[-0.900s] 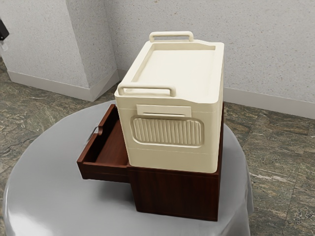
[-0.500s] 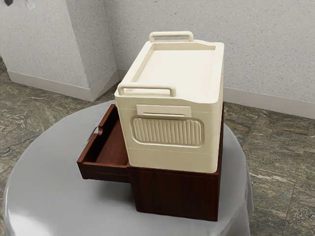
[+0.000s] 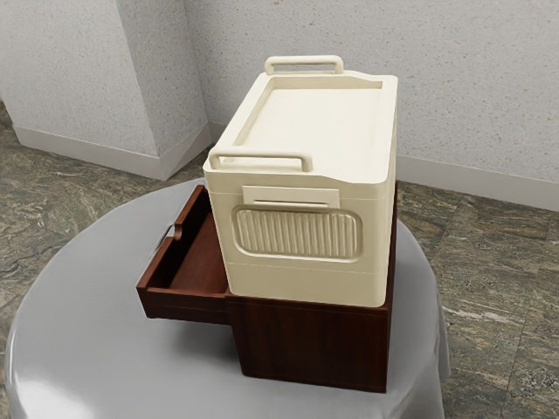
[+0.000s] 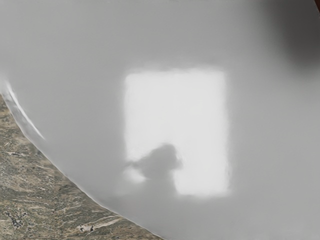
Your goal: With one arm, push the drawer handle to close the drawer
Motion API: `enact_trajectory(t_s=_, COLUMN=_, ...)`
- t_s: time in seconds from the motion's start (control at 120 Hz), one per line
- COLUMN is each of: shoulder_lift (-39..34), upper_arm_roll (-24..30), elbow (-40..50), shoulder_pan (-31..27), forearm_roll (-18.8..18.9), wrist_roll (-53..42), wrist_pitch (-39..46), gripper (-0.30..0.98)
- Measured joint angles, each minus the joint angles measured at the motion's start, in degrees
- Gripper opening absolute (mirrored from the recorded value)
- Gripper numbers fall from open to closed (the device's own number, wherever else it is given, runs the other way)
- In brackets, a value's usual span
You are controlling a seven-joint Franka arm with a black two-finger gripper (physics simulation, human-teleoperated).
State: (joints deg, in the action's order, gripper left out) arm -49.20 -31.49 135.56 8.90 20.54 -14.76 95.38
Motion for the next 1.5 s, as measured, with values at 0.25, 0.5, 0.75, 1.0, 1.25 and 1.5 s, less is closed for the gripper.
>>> enact_trajectory(t_s=0.25, shoulder_lift=6.24, upper_arm_roll=-17.42, elbow=0.47, shoulder_pan=16.62, forearm_roll=9.34, wrist_roll=-21.4, wrist_pitch=16.61, gripper=0.66)
enact_trajectory(t_s=0.5, shoulder_lift=9.02, upper_arm_roll=-32.01, elbow=-0.23, shoulder_pan=30.77, forearm_roll=19.88, wrist_roll=-44.55, wrist_pitch=29.18, gripper=0.66)
enact_trajectory(t_s=0.75, shoulder_lift=11.8, upper_arm_roll=-37.88, elbow=-0.84, shoulder_pan=36.35, forearm_roll=19.8, wrist_roll=-56.03, wrist_pitch=34.11, gripper=0.66)
enact_trajectory(t_s=1.0, shoulder_lift=13.8, upper_arm_roll=-40.1, elbow=-3.15, shoulder_pan=38.25, forearm_roll=11.09, wrist_roll=-55.28, wrist_pitch=33.43, gripper=0.66)
enact_trajectory(t_s=1.25, shoulder_lift=14.8, upper_arm_roll=-42.93, elbow=-4.62, shoulder_pan=40.87, forearm_roll=2.35, wrist_roll=-56.5, wrist_pitch=28.21, gripper=0.66)
enact_trajectory(t_s=1.5, shoulder_lift=14.36, upper_arm_roll=-44.05, elbow=-4.73, shoulder_pan=42.49, forearm_roll=1.69, wrist_roll=-63.69, wrist_pitch=26.89, gripper=0.6)
